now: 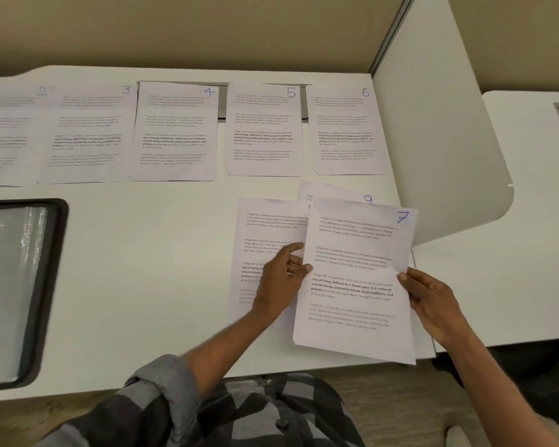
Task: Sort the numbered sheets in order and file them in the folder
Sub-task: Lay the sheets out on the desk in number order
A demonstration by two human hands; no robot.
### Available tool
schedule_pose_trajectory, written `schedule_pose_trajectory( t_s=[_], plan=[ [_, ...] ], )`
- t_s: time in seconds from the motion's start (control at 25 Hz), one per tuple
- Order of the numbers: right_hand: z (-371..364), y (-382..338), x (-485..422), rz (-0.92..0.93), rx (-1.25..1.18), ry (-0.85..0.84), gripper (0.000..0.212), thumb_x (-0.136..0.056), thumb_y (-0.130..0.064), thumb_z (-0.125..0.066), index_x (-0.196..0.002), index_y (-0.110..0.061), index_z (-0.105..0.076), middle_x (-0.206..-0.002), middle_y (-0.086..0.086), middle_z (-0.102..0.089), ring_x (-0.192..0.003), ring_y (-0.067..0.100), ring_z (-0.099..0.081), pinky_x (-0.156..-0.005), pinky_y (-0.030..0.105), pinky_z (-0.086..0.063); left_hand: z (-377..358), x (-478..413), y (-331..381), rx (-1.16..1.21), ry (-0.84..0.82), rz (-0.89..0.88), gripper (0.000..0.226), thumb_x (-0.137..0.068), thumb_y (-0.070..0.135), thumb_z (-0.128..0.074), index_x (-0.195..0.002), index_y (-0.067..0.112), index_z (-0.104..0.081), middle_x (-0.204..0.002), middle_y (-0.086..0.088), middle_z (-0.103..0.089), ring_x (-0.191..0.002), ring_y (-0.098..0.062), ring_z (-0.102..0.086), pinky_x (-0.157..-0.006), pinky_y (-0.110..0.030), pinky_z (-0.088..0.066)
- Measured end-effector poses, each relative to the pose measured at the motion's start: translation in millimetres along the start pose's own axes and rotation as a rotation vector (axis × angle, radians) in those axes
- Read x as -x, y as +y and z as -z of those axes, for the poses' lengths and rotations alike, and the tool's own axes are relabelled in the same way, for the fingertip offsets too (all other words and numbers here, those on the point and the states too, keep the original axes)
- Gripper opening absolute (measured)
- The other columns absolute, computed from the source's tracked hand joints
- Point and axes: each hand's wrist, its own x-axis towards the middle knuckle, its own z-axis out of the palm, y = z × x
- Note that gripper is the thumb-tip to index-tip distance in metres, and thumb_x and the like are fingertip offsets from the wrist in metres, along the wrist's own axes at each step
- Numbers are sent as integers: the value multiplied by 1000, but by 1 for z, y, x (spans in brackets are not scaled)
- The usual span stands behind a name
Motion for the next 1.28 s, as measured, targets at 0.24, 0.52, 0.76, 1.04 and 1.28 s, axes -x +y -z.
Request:
schedule_pose_trajectory(
  t_s=[0.24,0.52,0.76,1.04,1.28],
  plan=[
    [-95,23,10,143,116,-70,31,-97,-11,-65,-128,-9,-67,-123,3,-73,-107,26,-73,-78,29,-62,86,9,-14,52,206,136,27,-87,22,-81,-113,21,-76,-88,11,-77,-84,-6,-74,-86,-35,-62],
    [-240,55,24,179,219,-102,32,-95,-7,-68,-127,-12,-69,-116,5,-76,-108,28,-72,-97,48,-57,223,33,-41,13,327,163,22,-86,24,-82,-108,22,-79,-88,16,-76,-85,-5,-73,-86,-38,-62],
    [-368,82,41,263,406,-78,40,-92,-3,-69,-127,-20,-63,-110,-6,-75,-95,10,-73,-89,31,-59,337,53,-70,-12,419,178,22,-87,15,-80,-109,15,-77,-87,12,-73,-81,-4,-70,-82,-29,-61],
    [-453,114,47,524,706,-83,50,-92,1,-67,-139,-14,-55,-135,0,-61,-86,6,-71,-74,9,-51,406,67,-92,-169,496,100,38,-88,3,-76,-123,15,-65,-106,4,-64,-82,-5,-65,-61,-5,-47],
    [-471,141,52,747,888,-101,52,-96,-15,-68,-144,-10,-49,-164,10,-25,-136,31,-46,-110,40,-43,409,73,-126,-451,335,-170,46,-93,3,-68,-135,19,-58,-131,5,-55,-116,-14,-57,-98,-23,-51]
  ],
)
